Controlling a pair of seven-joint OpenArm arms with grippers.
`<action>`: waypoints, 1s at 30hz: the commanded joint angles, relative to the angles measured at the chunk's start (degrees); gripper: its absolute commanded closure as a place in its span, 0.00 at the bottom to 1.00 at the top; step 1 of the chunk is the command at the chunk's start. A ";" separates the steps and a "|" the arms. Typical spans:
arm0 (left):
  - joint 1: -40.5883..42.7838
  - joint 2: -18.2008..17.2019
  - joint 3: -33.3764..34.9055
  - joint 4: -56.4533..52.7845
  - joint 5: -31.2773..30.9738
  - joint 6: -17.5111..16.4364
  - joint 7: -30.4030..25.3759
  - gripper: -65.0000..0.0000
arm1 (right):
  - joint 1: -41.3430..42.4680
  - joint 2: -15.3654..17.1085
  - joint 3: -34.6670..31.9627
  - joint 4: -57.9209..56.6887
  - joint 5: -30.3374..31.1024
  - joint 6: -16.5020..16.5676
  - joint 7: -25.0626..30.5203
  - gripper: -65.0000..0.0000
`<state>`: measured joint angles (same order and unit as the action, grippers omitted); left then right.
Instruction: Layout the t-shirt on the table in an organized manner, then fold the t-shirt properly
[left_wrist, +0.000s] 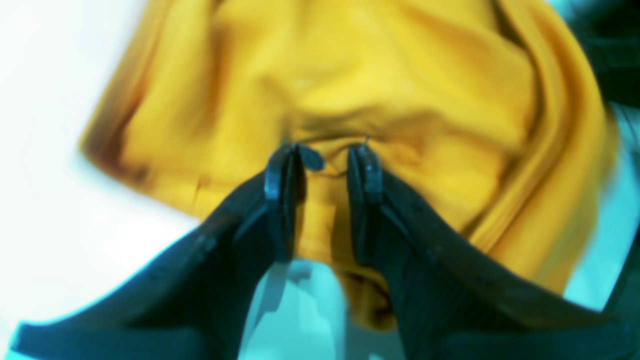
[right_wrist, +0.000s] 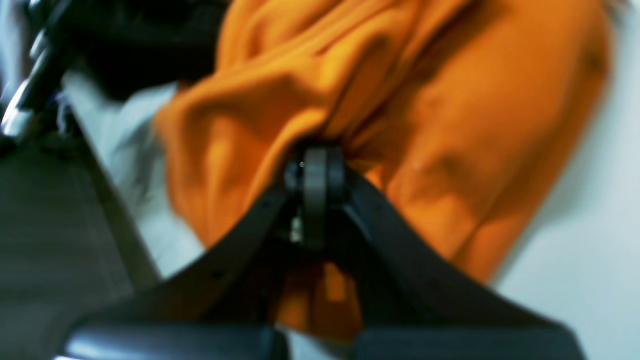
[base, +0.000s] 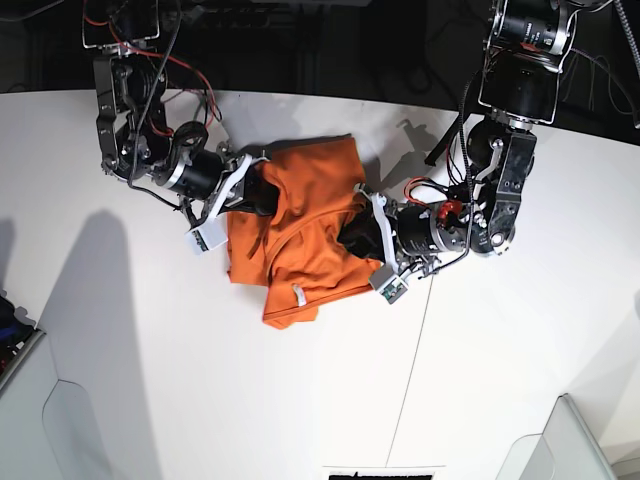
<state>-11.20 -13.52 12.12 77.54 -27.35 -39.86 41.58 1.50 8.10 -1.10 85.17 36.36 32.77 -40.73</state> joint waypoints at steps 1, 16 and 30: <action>-2.29 -0.15 -0.13 0.85 -1.07 -0.14 -1.14 0.72 | -0.22 0.28 0.11 2.47 1.42 0.70 0.81 1.00; 8.44 -9.68 -6.99 20.65 -23.74 -0.14 12.61 0.72 | -4.28 1.09 9.25 14.49 2.60 0.50 -6.47 1.00; 45.57 -12.46 -18.10 32.22 -19.26 -0.14 12.15 0.72 | -26.99 13.33 9.20 21.22 8.13 1.29 -8.17 1.00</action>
<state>34.72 -25.28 -5.50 108.71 -45.43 -39.53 55.02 -25.74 20.67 7.81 105.41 42.89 33.39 -50.11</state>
